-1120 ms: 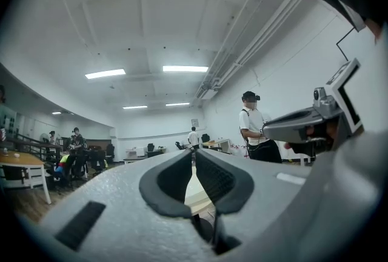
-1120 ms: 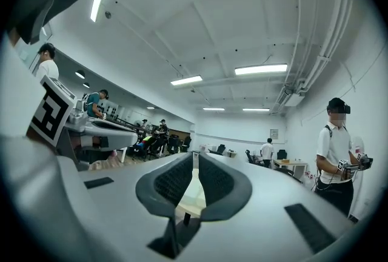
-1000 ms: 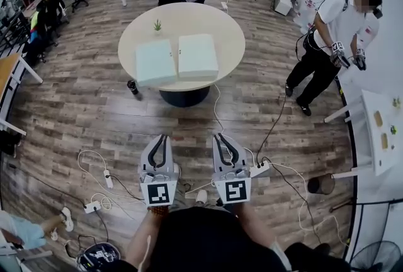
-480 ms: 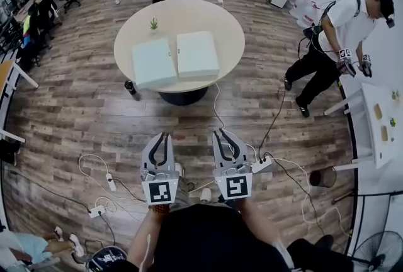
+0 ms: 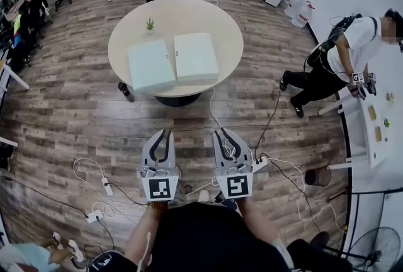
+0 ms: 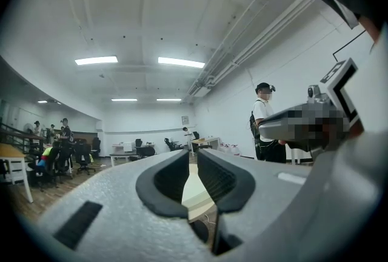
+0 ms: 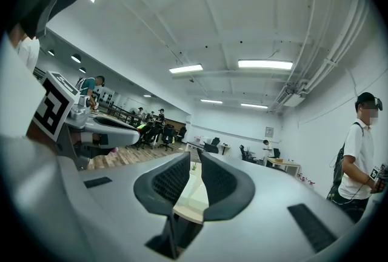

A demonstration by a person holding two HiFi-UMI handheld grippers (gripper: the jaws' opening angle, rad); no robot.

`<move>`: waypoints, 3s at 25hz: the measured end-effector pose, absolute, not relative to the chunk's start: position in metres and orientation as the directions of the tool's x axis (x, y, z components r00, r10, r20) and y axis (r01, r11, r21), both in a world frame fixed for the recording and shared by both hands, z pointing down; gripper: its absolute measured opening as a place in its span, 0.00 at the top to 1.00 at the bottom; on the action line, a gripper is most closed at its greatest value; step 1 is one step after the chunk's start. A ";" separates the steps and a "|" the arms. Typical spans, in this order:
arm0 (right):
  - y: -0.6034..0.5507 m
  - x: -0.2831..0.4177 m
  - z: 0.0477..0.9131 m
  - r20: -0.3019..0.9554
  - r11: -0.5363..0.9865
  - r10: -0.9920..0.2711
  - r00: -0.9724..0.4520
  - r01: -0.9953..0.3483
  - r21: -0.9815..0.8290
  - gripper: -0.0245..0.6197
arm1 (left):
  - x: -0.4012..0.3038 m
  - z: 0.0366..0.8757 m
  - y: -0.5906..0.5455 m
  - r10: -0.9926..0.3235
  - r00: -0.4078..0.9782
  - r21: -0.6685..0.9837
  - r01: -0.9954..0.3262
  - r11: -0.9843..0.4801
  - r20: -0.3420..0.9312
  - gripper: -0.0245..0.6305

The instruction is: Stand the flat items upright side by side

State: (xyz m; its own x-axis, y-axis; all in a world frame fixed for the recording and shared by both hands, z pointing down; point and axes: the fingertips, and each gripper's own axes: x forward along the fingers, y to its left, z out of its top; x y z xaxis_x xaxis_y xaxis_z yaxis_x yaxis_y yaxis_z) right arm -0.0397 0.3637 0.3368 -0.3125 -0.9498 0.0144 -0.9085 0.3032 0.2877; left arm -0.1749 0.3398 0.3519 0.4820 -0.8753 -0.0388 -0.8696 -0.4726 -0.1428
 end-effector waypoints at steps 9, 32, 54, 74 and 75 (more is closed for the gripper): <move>0.320 -0.069 0.342 0.040 0.295 -0.954 -0.298 -0.907 0.301 0.87 | -0.199 0.360 0.290 -0.852 0.523 -0.117 -0.848 -0.517 -0.031 0.89; 0.264 -0.073 0.338 0.027 0.161 -0.986 -0.162 -0.917 0.365 0.88 | -0.239 0.374 0.219 -0.809 0.587 -0.091 -0.808 -0.582 -0.039 0.88; 0.178 -0.004 0.362 0.074 0.212 -0.977 -0.198 -0.917 0.337 0.89 | -0.192 0.385 0.151 -0.824 0.566 -0.124 -0.816 -0.565 0.030 0.88; 0.107 0.067 0.386 0.075 0.230 -0.973 -0.217 -0.915 0.332 0.90 | -0.137 0.395 0.086 -0.817 0.575 -0.166 -0.802 -0.573 0.041 0.88; 0.104 0.069 0.388 0.080 0.239 -0.971 -0.225 -0.913 0.330 0.90 | -0.135 0.396 0.082 -0.819 0.573 -0.169 -0.803 -0.571 0.043 0.88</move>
